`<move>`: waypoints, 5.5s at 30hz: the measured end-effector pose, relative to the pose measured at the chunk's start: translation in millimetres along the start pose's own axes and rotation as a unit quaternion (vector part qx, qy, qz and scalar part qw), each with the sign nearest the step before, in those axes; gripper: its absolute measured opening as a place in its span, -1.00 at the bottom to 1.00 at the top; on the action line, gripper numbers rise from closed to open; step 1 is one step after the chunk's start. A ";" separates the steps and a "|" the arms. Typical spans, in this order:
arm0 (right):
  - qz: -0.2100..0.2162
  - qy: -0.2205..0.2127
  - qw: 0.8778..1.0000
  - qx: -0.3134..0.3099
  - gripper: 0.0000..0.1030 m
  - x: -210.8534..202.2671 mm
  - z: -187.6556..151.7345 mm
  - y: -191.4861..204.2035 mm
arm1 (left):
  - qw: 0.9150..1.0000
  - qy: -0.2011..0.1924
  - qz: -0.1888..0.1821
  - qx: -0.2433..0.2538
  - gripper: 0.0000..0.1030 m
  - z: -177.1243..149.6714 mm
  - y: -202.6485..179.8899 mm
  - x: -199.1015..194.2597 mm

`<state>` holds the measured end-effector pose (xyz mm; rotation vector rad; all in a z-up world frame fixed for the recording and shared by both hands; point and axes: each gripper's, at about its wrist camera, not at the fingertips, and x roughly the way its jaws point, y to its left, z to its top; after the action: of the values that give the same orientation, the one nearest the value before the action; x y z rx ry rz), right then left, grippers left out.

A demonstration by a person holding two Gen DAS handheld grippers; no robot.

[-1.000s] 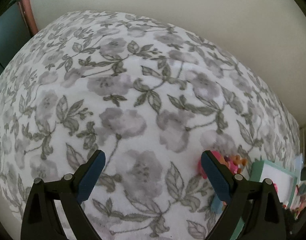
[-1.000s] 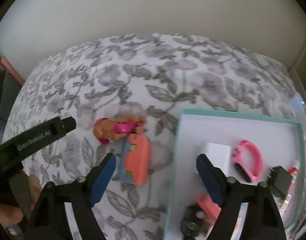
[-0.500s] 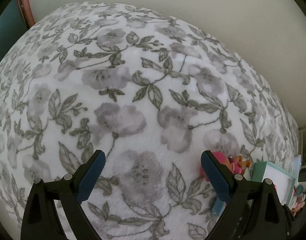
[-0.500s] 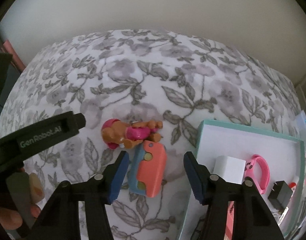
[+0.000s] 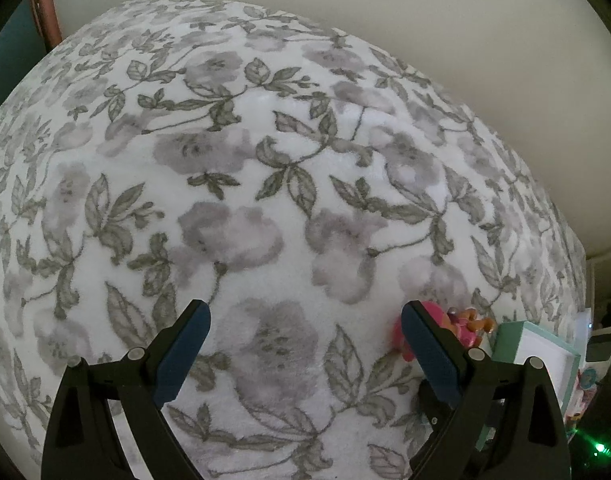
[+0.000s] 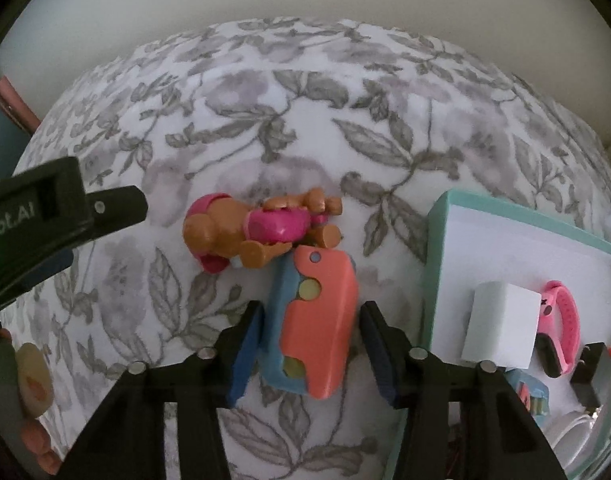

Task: Organize rigid objects

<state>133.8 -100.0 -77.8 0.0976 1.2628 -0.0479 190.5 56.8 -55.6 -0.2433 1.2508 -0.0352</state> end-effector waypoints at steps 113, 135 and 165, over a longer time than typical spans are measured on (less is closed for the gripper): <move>-0.022 -0.035 0.979 0.200 0.28 -107.3 -115.3 -184.2 | 0.975 -0.033 -0.033 0.218 0.71 -127.6 -146.4 -70.5; -0.022 -0.093 0.982 0.163 0.90 -135.7 -144.1 -139.6 | 0.977 -0.069 0.022 0.199 0.95 -149.3 -73.7 -99.0; -0.024 -0.115 0.981 0.156 0.90 -149.9 -150.2 -132.3 | 0.978 -0.082 0.016 0.191 0.95 -149.8 -69.8 -110.6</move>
<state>-66.1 -219.3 13.8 0.3240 1.0187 -0.2930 21.6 -18.1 18.1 0.1060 1.0580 -0.2222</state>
